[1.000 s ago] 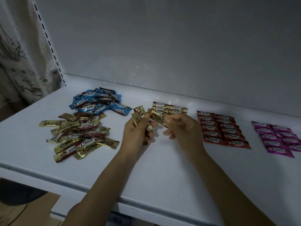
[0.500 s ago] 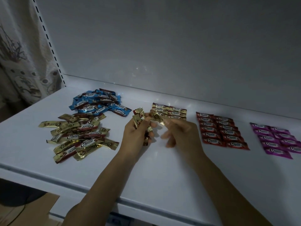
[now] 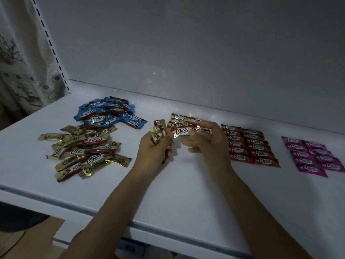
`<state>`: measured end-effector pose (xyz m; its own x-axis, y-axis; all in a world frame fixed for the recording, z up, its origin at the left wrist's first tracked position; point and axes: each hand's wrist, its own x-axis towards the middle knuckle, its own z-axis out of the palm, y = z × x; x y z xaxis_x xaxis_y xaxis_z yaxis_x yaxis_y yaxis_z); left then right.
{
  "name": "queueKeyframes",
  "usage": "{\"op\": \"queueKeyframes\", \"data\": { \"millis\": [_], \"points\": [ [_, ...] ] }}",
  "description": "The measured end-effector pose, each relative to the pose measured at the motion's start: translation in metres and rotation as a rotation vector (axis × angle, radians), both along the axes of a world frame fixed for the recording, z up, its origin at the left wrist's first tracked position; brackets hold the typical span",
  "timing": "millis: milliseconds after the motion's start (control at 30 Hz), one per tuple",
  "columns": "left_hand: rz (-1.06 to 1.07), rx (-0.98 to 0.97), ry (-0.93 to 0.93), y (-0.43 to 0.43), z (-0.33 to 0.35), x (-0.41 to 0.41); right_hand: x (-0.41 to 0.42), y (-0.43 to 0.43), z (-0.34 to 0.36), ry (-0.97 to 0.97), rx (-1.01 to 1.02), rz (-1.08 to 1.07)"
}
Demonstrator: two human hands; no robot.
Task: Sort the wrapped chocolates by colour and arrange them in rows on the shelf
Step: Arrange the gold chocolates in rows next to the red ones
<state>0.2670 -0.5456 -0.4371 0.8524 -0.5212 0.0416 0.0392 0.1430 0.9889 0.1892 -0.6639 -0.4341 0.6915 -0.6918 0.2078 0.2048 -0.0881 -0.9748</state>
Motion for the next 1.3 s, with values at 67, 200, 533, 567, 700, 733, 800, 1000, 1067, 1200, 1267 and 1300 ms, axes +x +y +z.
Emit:
{"op": "queueKeyframes", "data": {
  "millis": [67, 200, 533, 567, 700, 733, 800, 1000, 1067, 1200, 1267, 1300],
  "points": [
    [0.034, 0.010, -0.034, -0.001, -0.001, 0.000, 0.001, -0.002, 0.001, 0.091, -0.004, 0.014],
    [0.136, -0.036, 0.045, -0.002, -0.002, 0.003, 0.000, -0.006, -0.007, 0.405, -0.330, -0.060],
    [0.188, -0.191, 0.206, -0.002, 0.002, 0.005, -0.002, 0.004, -0.018, 0.520, -1.198, -0.116],
    [0.188, -0.200, 0.214, -0.001, 0.003, 0.005, -0.001, 0.006, -0.021, 0.504, -1.274, -0.088],
    [0.184, -0.234, 0.250, 0.001, 0.003, 0.007, 0.004, 0.008, -0.031, 0.558, -1.354, -0.072],
    [0.178, -0.237, 0.255, 0.001, 0.003, 0.007, 0.005, 0.008, -0.032, 0.568, -1.353, -0.081],
    [0.166, -0.224, 0.245, 0.002, 0.003, 0.005, 0.007, 0.006, -0.034, 0.597, -1.340, -0.072],
    [0.166, -0.188, 0.164, 0.003, 0.002, 0.002, 0.011, 0.006, -0.035, 0.575, -1.295, -0.046],
    [0.172, -0.184, 0.162, 0.003, 0.001, 0.002, 0.013, 0.007, -0.035, 0.547, -1.281, -0.034],
    [0.171, -0.186, 0.180, 0.003, 0.001, 0.001, 0.016, 0.010, -0.035, 0.487, -1.279, 0.011],
    [0.161, -0.214, 0.198, 0.004, 0.002, 0.001, 0.018, 0.012, -0.036, 0.490, -1.290, 0.009],
    [0.151, -0.228, 0.202, 0.005, 0.002, 0.000, 0.019, 0.012, -0.036, 0.503, -1.290, 0.011]
  ]
}}
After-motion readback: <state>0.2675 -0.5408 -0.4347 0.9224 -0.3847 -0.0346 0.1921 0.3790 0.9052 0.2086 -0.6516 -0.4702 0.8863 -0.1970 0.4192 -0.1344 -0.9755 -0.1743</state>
